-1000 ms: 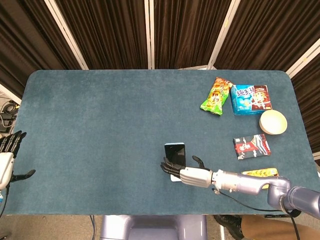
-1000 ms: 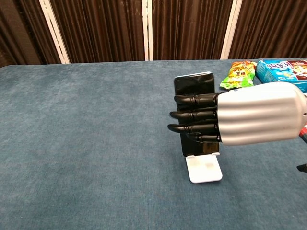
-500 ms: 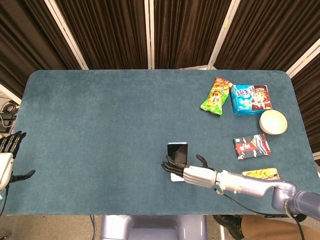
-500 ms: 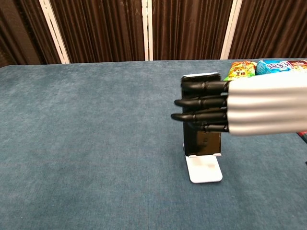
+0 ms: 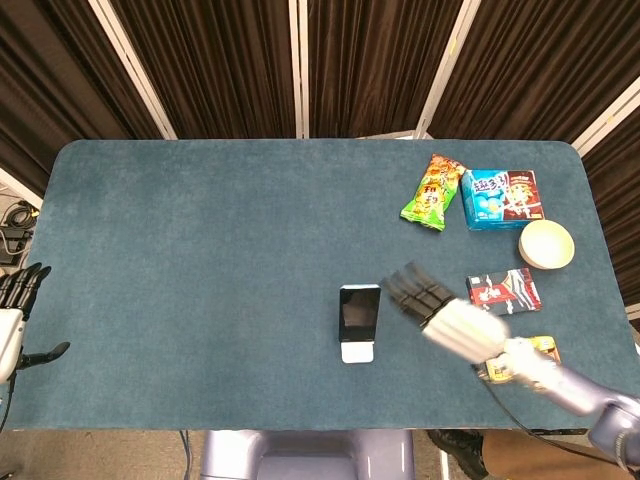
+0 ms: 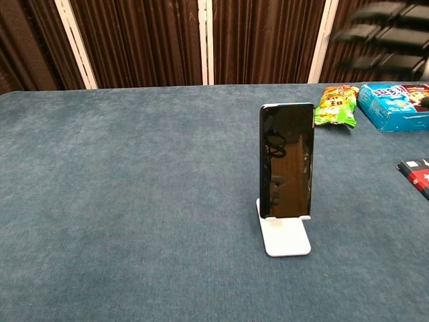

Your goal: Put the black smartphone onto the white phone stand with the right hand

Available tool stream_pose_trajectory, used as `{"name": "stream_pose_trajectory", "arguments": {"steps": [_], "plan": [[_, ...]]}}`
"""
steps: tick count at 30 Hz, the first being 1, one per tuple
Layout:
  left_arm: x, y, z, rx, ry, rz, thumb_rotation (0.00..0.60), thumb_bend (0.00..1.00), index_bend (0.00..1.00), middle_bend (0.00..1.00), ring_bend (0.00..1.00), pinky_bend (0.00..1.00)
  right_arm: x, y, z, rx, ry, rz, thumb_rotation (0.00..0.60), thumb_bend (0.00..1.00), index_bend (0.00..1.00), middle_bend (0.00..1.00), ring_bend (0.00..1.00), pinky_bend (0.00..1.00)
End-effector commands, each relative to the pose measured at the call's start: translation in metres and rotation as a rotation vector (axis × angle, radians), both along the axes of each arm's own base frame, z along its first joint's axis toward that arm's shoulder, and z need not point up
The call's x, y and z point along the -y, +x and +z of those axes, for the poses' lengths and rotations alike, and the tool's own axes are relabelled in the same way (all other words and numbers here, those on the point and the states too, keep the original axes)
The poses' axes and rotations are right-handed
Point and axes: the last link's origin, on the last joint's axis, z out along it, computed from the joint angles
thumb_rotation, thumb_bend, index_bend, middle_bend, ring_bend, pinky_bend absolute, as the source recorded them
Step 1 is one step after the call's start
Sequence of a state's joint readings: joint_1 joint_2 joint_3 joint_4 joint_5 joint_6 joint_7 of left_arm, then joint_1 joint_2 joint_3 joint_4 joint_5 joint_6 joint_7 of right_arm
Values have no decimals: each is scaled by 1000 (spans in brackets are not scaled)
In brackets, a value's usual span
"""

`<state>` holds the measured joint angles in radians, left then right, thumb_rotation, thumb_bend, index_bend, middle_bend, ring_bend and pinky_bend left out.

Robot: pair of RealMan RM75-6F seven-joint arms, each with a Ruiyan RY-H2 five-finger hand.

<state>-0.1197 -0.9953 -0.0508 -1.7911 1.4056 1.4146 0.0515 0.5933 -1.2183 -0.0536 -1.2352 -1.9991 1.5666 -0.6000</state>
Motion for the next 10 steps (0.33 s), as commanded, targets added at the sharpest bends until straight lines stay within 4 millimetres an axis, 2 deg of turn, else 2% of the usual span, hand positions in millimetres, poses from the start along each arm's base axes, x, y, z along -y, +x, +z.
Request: {"name": "stream_pose_trajectory", "arguments": {"steps": [1,5,10], "plan": [[3,2,1,4,4,-12,600,0,0,0,0,0,-5,-44,28,244,-60,-271,600,0,40,0,0,10],[6,3,3,3,12,-28,600,0,0,0,0,0,-18,-66,32,440,-61,-456,600,0,0,0,0,0],[9,6,4,6,23,-44,600,0,0,0,0,0,-38,-80,25,629,-10,-641,600,0,0,0,0,0]]}}
